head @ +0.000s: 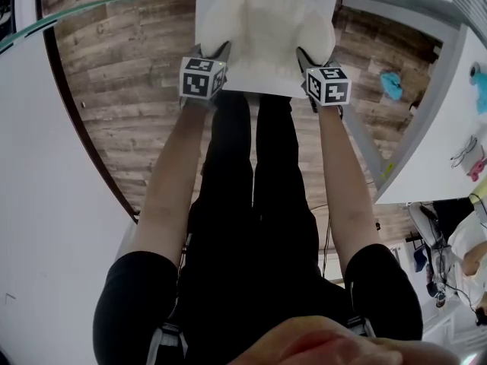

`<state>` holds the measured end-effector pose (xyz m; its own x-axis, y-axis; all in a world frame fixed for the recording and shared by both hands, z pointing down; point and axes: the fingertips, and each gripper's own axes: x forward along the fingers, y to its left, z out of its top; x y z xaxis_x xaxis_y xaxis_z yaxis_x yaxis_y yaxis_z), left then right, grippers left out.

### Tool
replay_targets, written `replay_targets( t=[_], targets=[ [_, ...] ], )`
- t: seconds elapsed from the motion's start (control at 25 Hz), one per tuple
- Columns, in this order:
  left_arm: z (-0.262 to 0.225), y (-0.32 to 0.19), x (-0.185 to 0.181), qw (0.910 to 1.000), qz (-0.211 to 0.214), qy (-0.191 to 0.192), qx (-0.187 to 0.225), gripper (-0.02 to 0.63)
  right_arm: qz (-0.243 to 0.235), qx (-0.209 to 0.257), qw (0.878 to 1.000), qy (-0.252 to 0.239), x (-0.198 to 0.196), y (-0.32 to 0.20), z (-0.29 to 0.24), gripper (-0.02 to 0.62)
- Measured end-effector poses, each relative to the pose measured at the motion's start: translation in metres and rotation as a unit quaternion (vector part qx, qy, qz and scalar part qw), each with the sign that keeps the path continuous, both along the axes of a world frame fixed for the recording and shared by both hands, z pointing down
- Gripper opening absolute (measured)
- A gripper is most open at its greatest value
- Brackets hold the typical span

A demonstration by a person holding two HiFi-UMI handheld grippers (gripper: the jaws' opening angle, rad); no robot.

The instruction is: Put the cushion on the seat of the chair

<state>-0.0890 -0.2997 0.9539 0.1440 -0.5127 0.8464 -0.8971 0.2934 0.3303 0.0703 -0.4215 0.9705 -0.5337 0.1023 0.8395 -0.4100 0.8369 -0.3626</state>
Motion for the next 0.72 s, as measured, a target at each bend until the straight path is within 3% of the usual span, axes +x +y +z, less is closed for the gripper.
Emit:
replay_targets(
  t=[0.2, 0.36, 0.52, 0.72],
  targets=[
    [0.01, -0.002, -0.008, 0.9999, 0.007, -0.004, -0.013, 0.105, 0.002, -0.012, 1.0, 0.015, -0.002, -0.007, 0.012, 0.092],
    [0.018, 0.0, -0.017, 0.9996, -0.008, -0.011, -0.025, 0.158, 0.017, 0.007, 0.999, 0.032, 0.003, -0.018, 0.02, 0.169],
    [0.026, 0.003, -0.027, 0.999, -0.021, -0.013, -0.036, 0.223, 0.027, 0.019, 0.998, 0.046, 0.011, -0.025, 0.026, 0.189],
    [0.038, 0.012, -0.038, 0.9979, -0.034, -0.017, -0.053, 0.235, 0.031, 0.024, 0.997, 0.062, 0.027, -0.027, 0.036, 0.239]
  ],
)
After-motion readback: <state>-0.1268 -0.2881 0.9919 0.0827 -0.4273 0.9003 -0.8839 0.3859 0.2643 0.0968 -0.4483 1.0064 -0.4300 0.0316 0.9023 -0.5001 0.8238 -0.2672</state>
